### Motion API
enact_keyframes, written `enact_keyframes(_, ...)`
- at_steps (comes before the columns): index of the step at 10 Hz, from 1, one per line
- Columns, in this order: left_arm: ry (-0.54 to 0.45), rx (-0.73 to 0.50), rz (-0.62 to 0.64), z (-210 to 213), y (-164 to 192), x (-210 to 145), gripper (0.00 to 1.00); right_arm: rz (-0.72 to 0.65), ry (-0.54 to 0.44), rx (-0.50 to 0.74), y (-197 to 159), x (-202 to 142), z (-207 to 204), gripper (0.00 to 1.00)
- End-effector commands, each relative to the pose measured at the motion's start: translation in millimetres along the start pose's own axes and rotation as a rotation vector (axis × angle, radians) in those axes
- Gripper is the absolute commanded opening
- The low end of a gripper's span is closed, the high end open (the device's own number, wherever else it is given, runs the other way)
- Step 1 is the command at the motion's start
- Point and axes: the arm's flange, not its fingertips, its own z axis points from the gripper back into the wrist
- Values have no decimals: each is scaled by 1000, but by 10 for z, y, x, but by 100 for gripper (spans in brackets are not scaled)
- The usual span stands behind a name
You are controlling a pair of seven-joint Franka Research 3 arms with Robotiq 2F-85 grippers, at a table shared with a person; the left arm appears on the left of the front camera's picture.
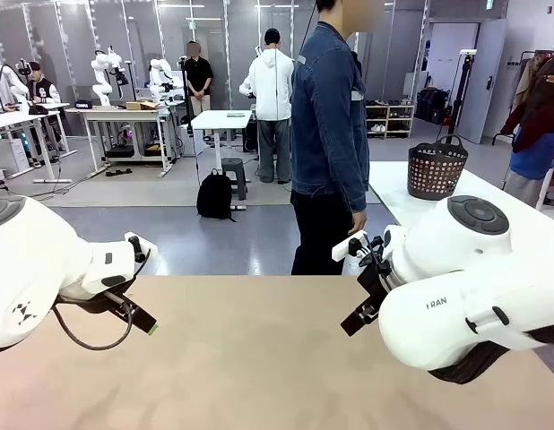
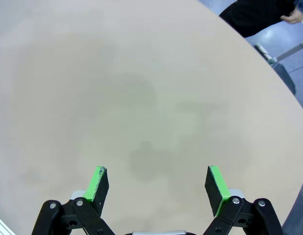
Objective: Fold the towel.
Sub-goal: Grab the top end of the 100 cm Hotel Towel extended by the human.
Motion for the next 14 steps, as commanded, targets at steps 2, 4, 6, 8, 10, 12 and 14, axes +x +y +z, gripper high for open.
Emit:
enact_keyframes(2, 106, -136, 24, 581, 222, 261, 100, -93, 8, 104, -265, 282, 573, 100)
enact_keyframes(4, 109, -398, 138, 1103, 627, 347, 100, -183, -23, 347, -607, 329, 1118, 100)
enact_keyframes(6, 110, -684, 214, 1514, 1101, 265, 100, -266, 0, 629, -1105, 120, 1457, 100)
enact_keyframes(8, 25, -883, 297, 1807, 1680, -19, 100, -357, -79, 869, -1632, -320, 1599, 100)
enact_keyframes(10, -49, -937, 391, 1927, 2181, -397, 100, -434, -165, 957, -2052, -814, 1716, 100)
enact_keyframes(12, -186, -955, 488, 2052, 2588, -877, 100, -542, -255, 969, -2416, -1377, 1855, 100)
enact_keyframes(14, -256, -960, 587, 2070, 2905, -1320, 100, -602, -362, 969, -2573, -1819, 2009, 100)
